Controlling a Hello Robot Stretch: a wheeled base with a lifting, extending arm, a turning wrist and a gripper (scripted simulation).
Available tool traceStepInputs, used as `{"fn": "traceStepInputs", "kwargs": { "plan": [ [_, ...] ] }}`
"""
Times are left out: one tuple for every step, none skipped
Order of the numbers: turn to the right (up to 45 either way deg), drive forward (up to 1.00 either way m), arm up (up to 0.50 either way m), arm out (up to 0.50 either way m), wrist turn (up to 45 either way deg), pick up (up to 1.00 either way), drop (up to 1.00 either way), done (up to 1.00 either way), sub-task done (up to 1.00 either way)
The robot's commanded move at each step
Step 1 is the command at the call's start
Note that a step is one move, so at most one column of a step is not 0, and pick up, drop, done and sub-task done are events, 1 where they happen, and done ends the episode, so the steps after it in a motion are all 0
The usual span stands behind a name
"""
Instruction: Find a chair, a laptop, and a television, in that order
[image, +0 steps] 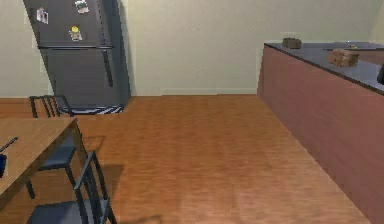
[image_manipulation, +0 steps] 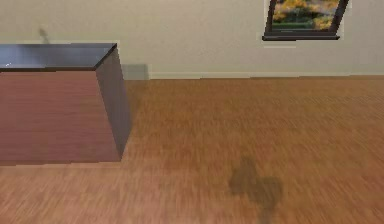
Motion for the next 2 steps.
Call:
{"fn": "traceStepInputs", "kwargs": {
  "plan": [
    [3.0, 0.0, 0.0, 0.0, 0.0, 0.0, 0.0, 0.0, 0.0],
    [0.0, 0.4, 0.0, 0.0, 0.0, 0.0, 0.0, 0.0, 0.0]
  ]
}}
